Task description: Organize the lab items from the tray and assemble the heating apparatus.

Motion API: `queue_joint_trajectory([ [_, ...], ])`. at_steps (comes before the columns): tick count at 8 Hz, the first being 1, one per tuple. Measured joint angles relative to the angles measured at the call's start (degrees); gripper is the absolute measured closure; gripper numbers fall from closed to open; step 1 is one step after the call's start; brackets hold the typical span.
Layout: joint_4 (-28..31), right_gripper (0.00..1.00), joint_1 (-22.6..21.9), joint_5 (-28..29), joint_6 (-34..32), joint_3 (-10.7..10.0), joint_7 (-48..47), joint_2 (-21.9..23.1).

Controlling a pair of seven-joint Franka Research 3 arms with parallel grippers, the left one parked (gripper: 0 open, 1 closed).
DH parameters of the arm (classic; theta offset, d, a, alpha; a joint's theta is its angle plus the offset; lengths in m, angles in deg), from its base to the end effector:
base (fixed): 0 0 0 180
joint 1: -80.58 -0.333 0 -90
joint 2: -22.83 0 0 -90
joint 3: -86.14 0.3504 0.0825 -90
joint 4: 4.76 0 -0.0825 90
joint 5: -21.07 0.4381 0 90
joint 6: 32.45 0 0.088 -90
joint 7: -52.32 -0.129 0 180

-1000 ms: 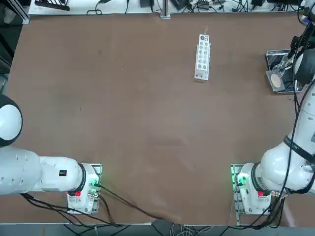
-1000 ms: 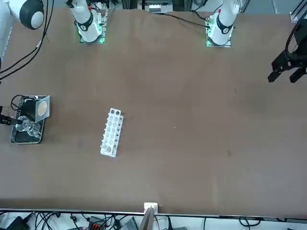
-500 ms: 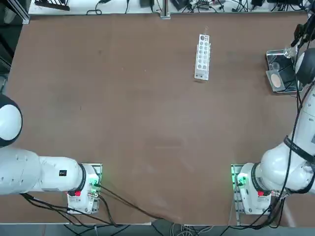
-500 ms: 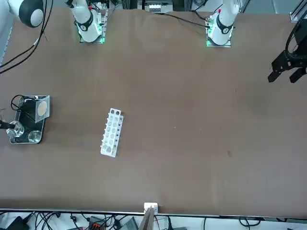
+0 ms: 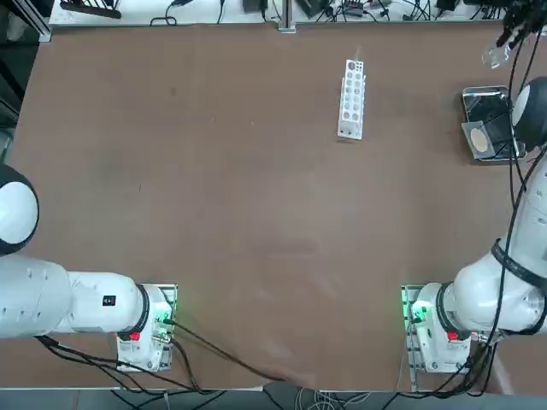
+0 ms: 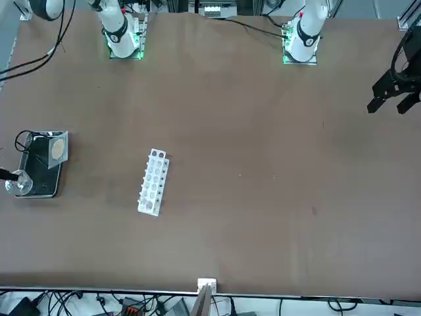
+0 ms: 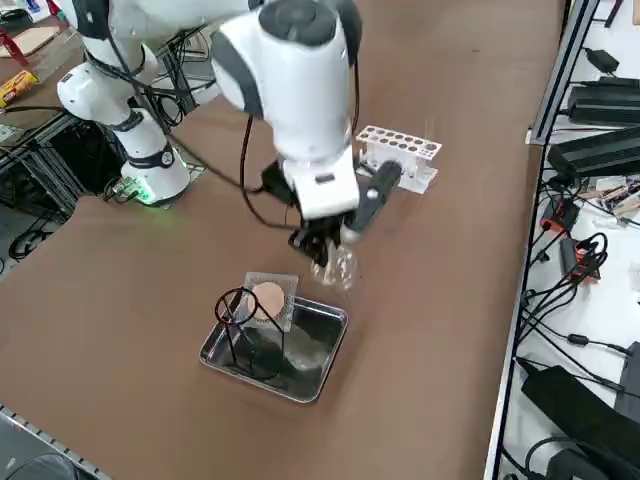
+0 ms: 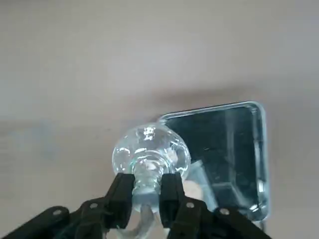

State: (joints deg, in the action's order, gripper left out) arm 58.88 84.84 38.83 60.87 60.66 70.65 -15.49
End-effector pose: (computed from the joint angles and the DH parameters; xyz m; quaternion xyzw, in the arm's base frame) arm 0.7473 -0.2700 0.4364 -0.9955 0.0793 0.0371 0.0353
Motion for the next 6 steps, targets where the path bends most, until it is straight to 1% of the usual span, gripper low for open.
queue_joint_trajectory([
  [1,0.71,0.69,-1.8,0.03,-2.28,0.03,-2.61,1.57],
  [2,2.89,0.69,-4.03,0.09,-2.83,0.08,-5.46,3.13],
  [3,6.66,0.69,-6.94,0.12,-2.1,0.11,-7.99,4.9],
  [4,12.03,0.69,-10.42,0.13,0.84,0.12,-9.96,6.95],
  [6,25.99,0.69,-17.31,0.1,11.57,0.13,-14.13,11.81],
])
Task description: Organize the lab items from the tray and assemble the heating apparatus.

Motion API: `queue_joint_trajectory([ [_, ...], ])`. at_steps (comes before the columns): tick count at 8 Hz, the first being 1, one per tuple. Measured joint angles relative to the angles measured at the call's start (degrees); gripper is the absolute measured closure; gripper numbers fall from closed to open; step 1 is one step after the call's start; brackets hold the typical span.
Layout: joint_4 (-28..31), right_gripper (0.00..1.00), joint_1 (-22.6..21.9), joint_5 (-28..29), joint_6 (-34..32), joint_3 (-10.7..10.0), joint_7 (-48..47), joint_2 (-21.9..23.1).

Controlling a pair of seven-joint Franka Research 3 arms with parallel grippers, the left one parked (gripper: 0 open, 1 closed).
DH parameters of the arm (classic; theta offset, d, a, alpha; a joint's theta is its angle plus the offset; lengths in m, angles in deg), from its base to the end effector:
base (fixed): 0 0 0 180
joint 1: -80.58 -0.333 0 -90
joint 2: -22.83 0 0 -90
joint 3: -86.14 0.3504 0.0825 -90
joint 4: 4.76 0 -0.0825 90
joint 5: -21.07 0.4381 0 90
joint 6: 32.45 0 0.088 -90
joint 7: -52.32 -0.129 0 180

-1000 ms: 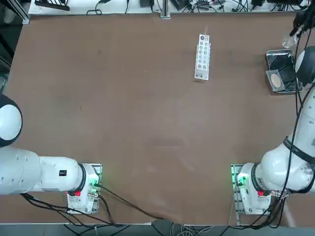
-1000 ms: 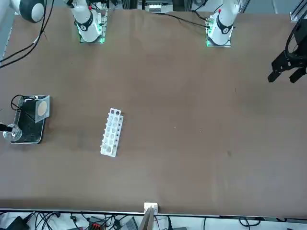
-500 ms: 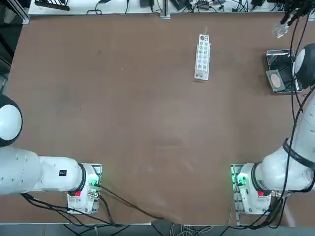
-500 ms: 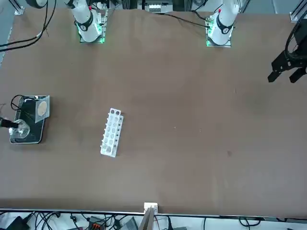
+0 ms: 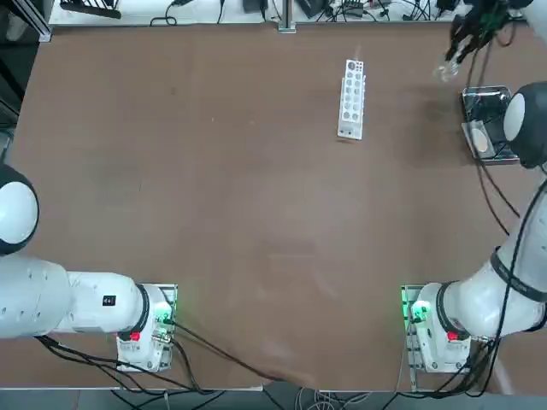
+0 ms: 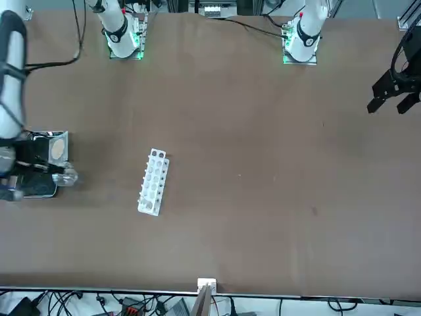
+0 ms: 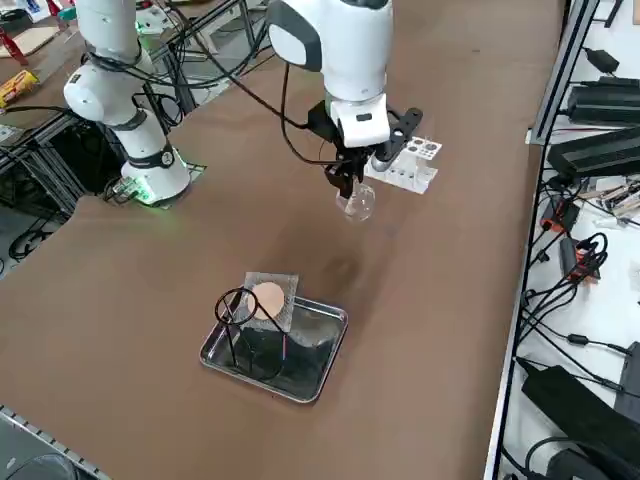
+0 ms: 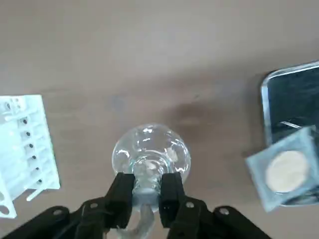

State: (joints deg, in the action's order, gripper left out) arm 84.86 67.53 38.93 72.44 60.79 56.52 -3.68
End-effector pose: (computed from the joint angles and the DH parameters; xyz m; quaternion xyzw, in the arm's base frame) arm 0.7180 -0.0853 0.3731 -0.9902 0.1083 0.0653 0.0597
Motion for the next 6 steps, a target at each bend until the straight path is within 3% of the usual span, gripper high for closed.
queue_joint_trajectory([
  [3,16.36,0.7,-6.61,-0.04,11.49,-0.03,-2.33,4.42],
  [6,26.72,0.7,-8.56,-0.04,22.75,-0.03,-2.33,5.19],
])
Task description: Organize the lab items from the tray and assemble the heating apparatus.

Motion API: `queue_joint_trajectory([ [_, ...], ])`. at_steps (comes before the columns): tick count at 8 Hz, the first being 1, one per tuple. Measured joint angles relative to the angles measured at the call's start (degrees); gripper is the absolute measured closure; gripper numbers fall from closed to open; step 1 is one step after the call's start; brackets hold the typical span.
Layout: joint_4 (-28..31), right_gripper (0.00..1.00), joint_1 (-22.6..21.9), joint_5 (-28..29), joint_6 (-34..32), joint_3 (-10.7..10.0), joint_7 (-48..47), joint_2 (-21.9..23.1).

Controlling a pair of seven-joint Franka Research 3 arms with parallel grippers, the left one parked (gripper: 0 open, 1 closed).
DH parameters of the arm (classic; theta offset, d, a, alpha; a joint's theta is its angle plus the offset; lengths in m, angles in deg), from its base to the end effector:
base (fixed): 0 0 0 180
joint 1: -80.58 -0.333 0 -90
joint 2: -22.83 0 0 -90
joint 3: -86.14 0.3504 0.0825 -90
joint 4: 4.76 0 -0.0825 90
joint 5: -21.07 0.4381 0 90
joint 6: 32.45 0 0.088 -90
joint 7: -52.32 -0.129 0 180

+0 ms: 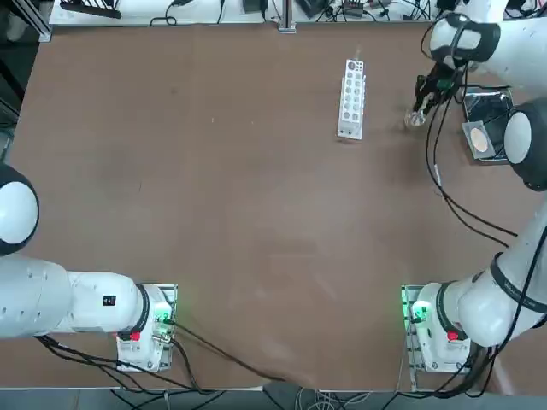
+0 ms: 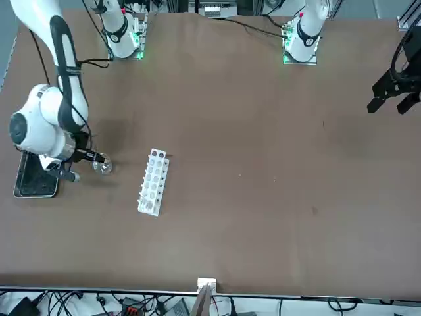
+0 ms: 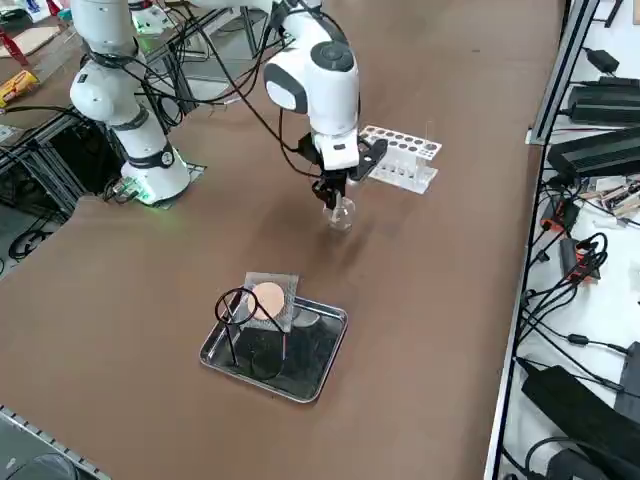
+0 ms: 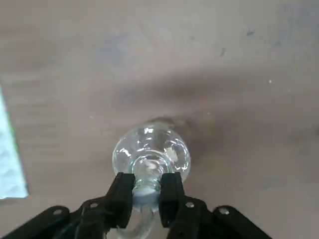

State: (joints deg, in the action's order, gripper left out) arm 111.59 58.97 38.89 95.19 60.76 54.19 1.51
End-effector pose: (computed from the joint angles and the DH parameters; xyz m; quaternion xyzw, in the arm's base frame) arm 0.6291 -0.0242 0.2399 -0.9911 0.1113 0.0604 0.0404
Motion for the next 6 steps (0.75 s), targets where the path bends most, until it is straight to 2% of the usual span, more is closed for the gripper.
queue_joint_trajectory([
  [3,1.13,0.67,0.08,-0.02,0.55,-0.24,0.0,-0.03],
  [4,1.01,0.59,0.08,-0.03,0.76,-0.24,0.0,-0.04],
  [5,0.5,0.56,0.08,-0.03,0.66,-0.27,0.0,-0.02],
  [6,-0.63,0.39,0.09,-0.03,-0.64,-0.41,0.0,0.03],
])
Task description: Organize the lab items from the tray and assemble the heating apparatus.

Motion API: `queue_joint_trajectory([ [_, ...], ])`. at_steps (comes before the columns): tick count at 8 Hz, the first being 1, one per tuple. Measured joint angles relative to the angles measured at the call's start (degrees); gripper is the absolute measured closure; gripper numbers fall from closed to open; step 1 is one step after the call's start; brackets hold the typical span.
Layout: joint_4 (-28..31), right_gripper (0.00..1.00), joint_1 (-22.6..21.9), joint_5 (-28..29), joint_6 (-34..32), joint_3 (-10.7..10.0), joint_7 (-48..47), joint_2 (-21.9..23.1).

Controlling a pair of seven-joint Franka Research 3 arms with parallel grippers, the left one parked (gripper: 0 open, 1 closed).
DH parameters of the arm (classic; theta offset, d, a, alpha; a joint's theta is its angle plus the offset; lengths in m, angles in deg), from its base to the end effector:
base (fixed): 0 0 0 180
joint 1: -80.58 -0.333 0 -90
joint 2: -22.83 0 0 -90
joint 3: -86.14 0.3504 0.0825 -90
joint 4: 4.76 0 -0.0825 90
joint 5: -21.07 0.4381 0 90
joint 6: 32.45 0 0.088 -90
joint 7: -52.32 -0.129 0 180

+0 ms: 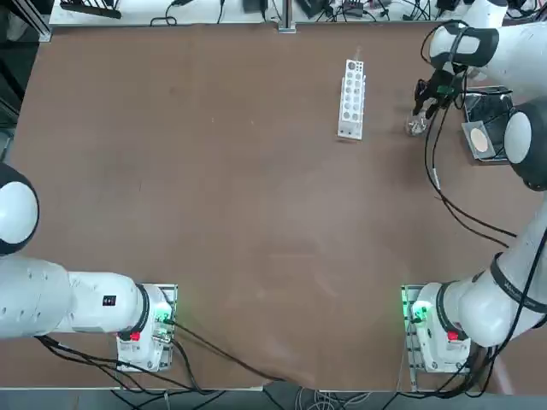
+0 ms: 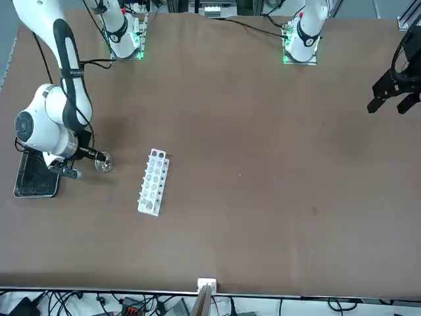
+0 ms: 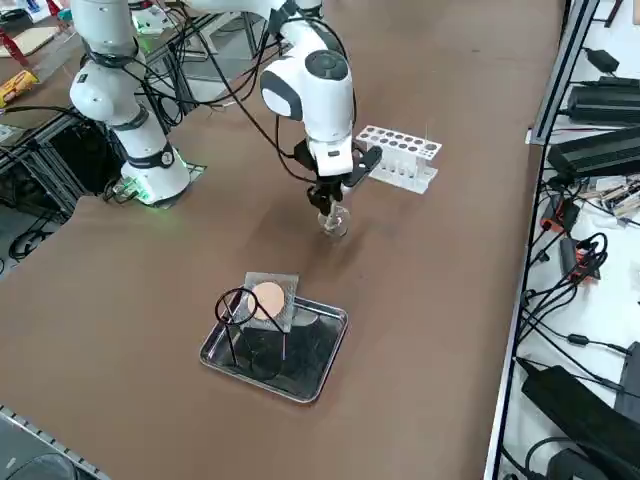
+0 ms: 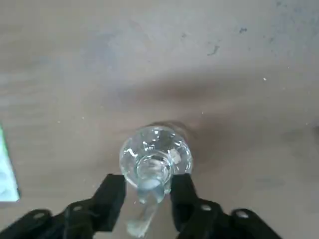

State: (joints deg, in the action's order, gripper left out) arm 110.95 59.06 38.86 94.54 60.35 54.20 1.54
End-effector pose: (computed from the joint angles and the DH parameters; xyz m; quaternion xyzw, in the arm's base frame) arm 0.6319 -0.0286 0.2449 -0.9909 0.1139 0.0595 0.0406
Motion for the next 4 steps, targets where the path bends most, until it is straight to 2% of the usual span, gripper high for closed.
queue_joint_trajectory([
  [1,-2.33,0.22,-0.08,-0.04,-3.49,-0.72,0.0,0.18],
  [2,-5.67,0.02,-0.1,-0.37,-8.44,-2.57,0.24,0.77],
  [4,-10.34,0.01,0.04,-4.7,-15.45,-7.45,2.54,2.89],
])
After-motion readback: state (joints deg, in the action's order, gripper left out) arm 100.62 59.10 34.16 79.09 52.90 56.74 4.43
